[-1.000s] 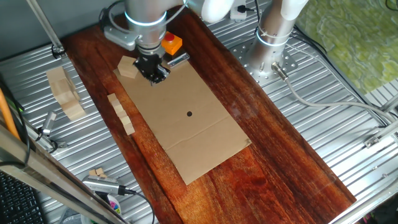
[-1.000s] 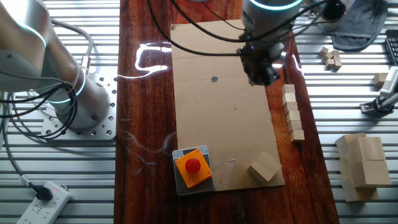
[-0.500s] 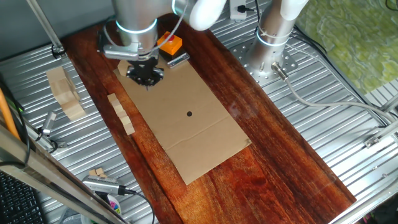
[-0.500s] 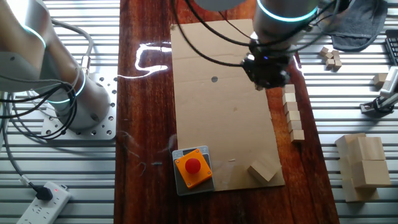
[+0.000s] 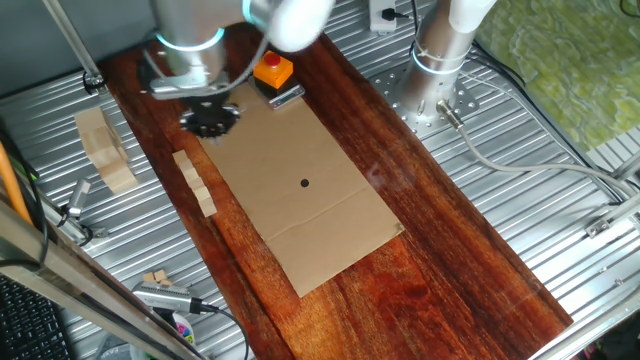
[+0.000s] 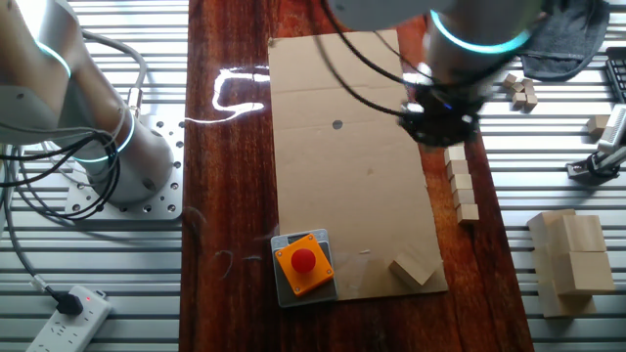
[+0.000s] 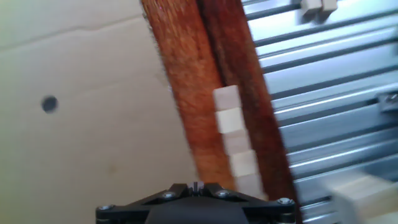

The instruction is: Stack the blocks into a pyramid shape

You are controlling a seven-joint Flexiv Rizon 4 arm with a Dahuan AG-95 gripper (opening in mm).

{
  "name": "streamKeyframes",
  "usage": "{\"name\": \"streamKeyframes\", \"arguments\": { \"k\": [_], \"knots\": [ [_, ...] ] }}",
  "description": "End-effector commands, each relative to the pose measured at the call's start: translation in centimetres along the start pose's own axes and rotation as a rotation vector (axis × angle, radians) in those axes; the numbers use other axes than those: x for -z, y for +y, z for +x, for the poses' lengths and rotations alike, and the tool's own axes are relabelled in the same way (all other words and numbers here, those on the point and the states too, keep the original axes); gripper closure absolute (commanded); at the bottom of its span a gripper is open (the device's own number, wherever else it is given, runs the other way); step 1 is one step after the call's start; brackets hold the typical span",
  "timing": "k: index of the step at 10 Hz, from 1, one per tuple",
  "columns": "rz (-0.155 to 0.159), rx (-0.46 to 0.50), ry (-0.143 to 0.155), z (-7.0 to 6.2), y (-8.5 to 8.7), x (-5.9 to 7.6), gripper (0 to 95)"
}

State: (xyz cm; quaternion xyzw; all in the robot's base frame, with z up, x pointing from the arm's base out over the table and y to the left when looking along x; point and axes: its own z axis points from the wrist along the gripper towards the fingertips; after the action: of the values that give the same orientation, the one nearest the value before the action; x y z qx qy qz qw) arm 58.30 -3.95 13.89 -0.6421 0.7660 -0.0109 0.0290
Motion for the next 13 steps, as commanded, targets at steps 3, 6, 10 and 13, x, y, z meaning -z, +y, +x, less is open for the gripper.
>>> {"name": "streamKeyframes", "arguments": {
  "k": [3,6,10,13],
  "knots": [
    [-0.003,0.118,-0.017,1.6,-6.1,-0.4,95.0],
    [0.019,0.131,0.034,2.2,-6.9,-0.6,95.0],
    [0.003,0.018,0.017,3.1,-5.3,-1.3,95.0],
    [0.012,0.033,0.031,2.8,-3.9,-2.4,95.0]
  ]
}}
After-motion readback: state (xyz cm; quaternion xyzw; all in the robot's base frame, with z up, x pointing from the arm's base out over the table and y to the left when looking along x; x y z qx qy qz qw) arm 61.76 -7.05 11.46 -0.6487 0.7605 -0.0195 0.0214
